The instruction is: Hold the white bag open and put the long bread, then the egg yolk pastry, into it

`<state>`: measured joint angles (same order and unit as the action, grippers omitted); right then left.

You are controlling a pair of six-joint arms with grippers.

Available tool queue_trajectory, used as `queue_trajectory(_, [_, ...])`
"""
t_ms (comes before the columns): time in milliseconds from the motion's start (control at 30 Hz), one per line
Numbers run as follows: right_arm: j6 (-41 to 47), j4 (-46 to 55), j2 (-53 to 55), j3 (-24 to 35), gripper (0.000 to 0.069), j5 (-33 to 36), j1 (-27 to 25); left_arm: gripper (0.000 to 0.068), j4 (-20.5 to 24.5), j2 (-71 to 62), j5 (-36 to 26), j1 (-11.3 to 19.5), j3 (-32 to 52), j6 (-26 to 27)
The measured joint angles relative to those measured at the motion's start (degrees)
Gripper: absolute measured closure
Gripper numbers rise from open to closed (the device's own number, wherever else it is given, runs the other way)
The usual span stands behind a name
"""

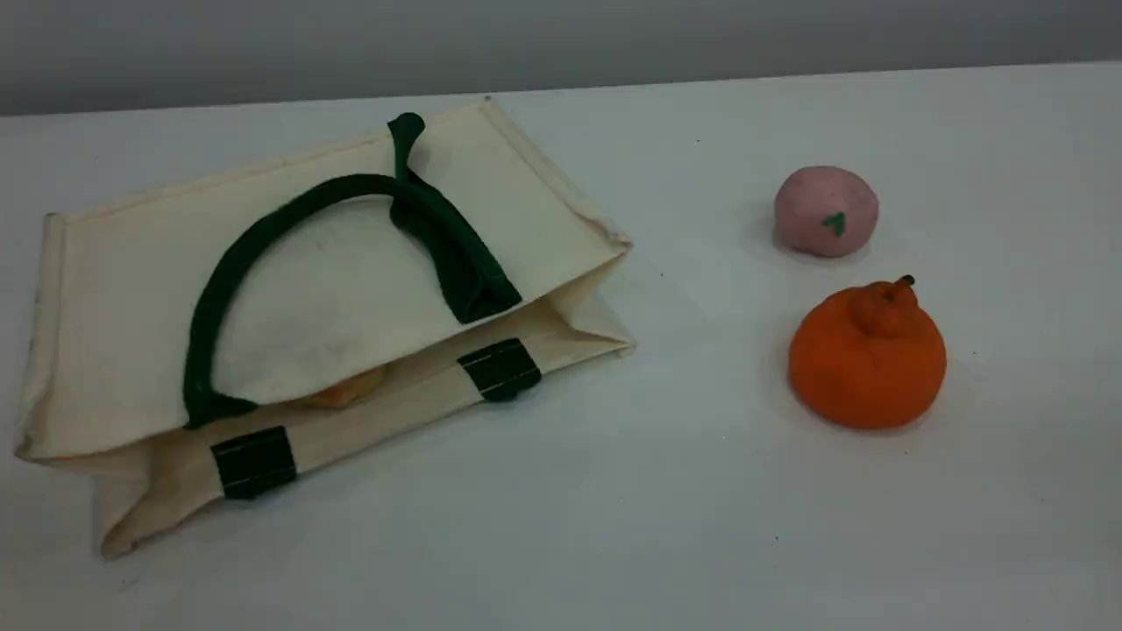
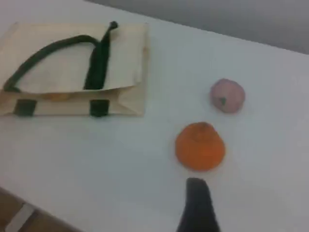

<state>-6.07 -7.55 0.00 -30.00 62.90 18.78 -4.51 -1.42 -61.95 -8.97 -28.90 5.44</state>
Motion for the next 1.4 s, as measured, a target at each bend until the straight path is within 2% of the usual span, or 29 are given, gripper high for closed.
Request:
queue_trajectory(233, [0.00, -0.02, 0.00, 0.00, 0.0289, -0.10, -13.27, 0.0123, 0.00, 0.00, 0.00, 10.52, 0.00, 0.00])
queue_trajectory(333, [0.00, -0.02, 0.00, 0.00, 0.0307, -0.10, -17.81, 0.0123, 0.07, 0.00, 0.00, 13.69, 0.00, 0.00])
queue_trajectory(500, [-0.05, -0.02, 0.00, 0.00, 0.0329, -0.10, -21.35, 0.0123, 0.07, 1.45, 0.00, 14.07, 0.00, 0.00])
queue_trajectory(767, [-0.05, -0.02, 0.00, 0.00, 0.0353, -0.10, -20.90, 0.0123, 0.07, 1.42, 0.00, 14.02, 0.00, 0.12])
queue_trajectory(933, [-0.05, -0.07, 0.00, 0.00, 0.0359, -0.10, -18.57, 0.0123, 0.07, 1.42, 0.00, 14.02, 0.00, 0.06])
queue_trajectory(1400, [-0.05, -0.22, 0.00, 0.00, 0.0359, -0.10, -18.80, 0.0123, 0.07, 1.42, 0.00, 14.02, 0.00, 0.06])
